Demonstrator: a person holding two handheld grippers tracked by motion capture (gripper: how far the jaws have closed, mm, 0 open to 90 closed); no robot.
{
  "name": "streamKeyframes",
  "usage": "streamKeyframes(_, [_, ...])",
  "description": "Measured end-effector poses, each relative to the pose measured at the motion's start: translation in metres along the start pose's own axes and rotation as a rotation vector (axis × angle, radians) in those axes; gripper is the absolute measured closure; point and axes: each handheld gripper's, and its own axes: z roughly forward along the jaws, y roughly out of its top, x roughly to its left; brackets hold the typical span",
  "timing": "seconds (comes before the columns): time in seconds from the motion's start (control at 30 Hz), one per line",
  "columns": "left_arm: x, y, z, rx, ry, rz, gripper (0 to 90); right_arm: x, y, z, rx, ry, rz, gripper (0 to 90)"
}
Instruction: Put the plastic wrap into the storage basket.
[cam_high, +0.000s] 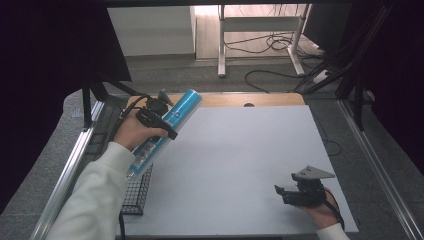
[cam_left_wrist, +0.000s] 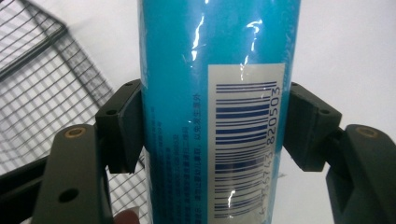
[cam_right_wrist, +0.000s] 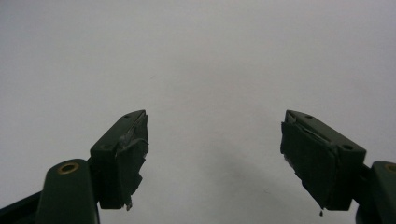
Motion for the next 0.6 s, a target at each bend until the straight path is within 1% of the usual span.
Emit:
streamKeyframes(0.07, [0.006,-0.005,-0.002,-0.004,0.003,-0.019,31.7,0.0,0.0,0.0,0.001,0.0,-0.002,23.7])
streamKeyframes(0.1, [0.006,-0.005,-0.002,-0.004,0.003,-0.019,31.7,0.0,0.0,0.0,0.001,0.0,-0.002,23.7])
streamKeyframes(0.13, [0.011,-0.009,-0.003,-0.003,0.011,-0.033,31.7,0.0,0.0,0.0,0.0,0.0,-0.002,23.7])
streamKeyframes(0.17, [0.011,-0.009,-0.003,-0.003,0.011,-0.033,31.7,0.0,0.0,0.0,0.0,0.001,-0.001,23.7])
streamKeyframes(0.2, [0.017,-0.013,-0.002,-0.004,0.015,-0.05,31.7,0.0,0.0,0.001,0.001,0.0,-0.001,23.6])
streamKeyframes(0.23, [0.02,-0.015,-0.002,-0.001,0.017,-0.056,31.7,0.0,0.0,0.001,0.002,0.0,-0.001,23.7])
streamKeyframes(0.33, [0.028,-0.022,-0.001,0.008,0.022,-0.073,31.6,-0.001,0.0,0.001,0.002,-0.004,0.001,23.7])
streamKeyframes(0.37, [0.03,-0.024,0.0,0.0,0.023,-0.088,31.7,-0.001,0.0,0.001,0.0,-0.005,-0.001,23.8])
streamKeyframes(0.4, [0.032,-0.027,0.0,0.001,0.026,-0.096,31.7,-0.001,0.0,0.001,-0.001,-0.006,-0.001,23.8])
streamKeyframes(0.47, [0.037,-0.032,0.001,0.005,0.031,-0.108,31.7,0.0,0.0,0.0,0.0,-0.005,0.0,23.6])
streamKeyframes(0.5, [0.037,-0.032,0.001,0.005,0.031,-0.108,31.6,0.0,0.0,0.0,0.0,-0.005,-0.002,23.6])
streamKeyframes(0.53, [0.042,-0.037,0.002,0.009,0.033,-0.121,31.6,0.0,0.0,0.0,-0.001,-0.005,-0.001,23.6])
streamKeyframes(0.6, [0.046,-0.042,0.003,0.008,0.037,-0.138,31.7,0.0,0.0,0.0,-0.003,-0.004,-0.005,23.5])
